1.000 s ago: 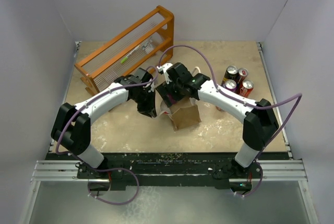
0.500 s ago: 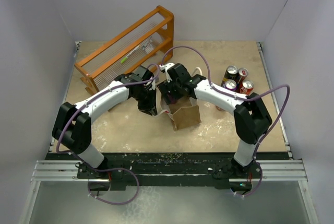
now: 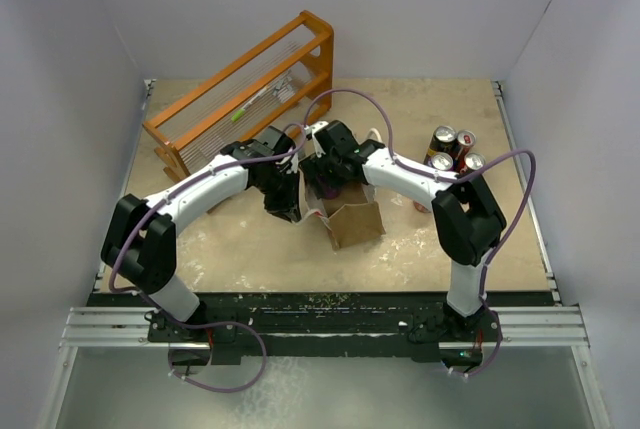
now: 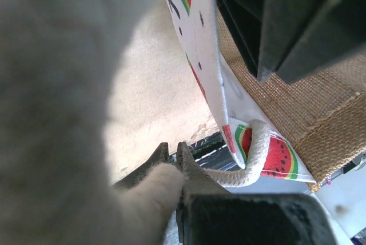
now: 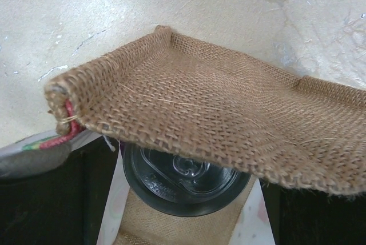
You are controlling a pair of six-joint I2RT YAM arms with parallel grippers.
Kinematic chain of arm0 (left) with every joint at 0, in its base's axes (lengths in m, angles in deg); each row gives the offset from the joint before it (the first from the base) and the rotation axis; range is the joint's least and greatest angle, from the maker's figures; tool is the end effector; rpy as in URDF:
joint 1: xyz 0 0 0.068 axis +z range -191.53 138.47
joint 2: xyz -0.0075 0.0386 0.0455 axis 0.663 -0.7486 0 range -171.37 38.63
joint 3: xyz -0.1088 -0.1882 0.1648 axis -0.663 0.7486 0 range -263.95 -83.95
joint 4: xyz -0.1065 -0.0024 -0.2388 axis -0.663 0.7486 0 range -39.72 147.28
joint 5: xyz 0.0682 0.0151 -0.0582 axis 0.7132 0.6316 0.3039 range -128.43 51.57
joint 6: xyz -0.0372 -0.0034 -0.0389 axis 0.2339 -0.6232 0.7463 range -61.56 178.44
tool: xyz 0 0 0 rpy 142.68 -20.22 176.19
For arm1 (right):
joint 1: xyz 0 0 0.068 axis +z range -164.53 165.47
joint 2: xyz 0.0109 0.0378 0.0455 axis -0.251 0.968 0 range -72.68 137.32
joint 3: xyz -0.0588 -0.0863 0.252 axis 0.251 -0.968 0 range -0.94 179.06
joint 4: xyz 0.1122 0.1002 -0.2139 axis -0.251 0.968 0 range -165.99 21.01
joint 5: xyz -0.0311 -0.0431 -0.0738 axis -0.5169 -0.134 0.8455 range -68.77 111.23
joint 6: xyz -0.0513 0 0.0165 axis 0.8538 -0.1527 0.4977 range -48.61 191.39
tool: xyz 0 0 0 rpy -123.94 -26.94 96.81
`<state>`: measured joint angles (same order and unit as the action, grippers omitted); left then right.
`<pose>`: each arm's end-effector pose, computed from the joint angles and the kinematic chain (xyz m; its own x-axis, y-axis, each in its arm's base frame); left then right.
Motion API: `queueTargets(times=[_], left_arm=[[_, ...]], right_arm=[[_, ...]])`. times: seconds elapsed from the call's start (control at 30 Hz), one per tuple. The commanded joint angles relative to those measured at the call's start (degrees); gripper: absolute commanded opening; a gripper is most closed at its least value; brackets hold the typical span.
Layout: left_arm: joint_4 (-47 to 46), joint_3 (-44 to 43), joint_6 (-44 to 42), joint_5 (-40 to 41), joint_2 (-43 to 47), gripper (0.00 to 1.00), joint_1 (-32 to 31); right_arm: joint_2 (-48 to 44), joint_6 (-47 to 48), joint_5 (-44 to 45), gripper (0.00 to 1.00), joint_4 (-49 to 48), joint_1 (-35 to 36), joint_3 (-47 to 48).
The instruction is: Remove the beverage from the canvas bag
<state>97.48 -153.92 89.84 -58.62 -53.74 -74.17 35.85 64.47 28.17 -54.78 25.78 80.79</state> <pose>0.2609 -0.1817 0.2387 -0.9902 0.0536 -0.1288 0.1073 0.8826 -0.4576 0.3253 0.2703 0.2257 -0.6326 -0.3798 -0.6749 -0.5081 0.8612 -0.0084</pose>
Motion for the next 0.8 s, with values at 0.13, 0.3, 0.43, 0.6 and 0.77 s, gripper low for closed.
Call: queueTargets(times=[0.13,0.3,0.43,0.6,0.77], left_arm=[[-1.1,-2.5,-2.2,-1.0,-2.0,0.00,-0.1],[-0.9,-3.3,-2.4,-1.1,-2.9,0.00,0.0],[-1.1,-3.2,-1.9,-1.8,-3.1,0.00,-0.1],[-1.5,-2.5,-2.2,-2.3,-3.1,0.00,0.0],[-1.1,-2.4,-3.3,-2.1,-3.0,0.00,0.0]], right_arm=[[1.7,3.6,2.4,0.90,-0.1,-0.2,3.7],[2.3,2.7,1.4,0.79,0.7,-0.5,5.5],[2.2,2.4,-1.1,0.57,2.8,-0.7,6.9],[-1.0,2.1,-1.4,0.29,4.5,-0.8,7.7],[-5.2,1.5,-2.3,0.08,5.1,-0.8,7.9]])
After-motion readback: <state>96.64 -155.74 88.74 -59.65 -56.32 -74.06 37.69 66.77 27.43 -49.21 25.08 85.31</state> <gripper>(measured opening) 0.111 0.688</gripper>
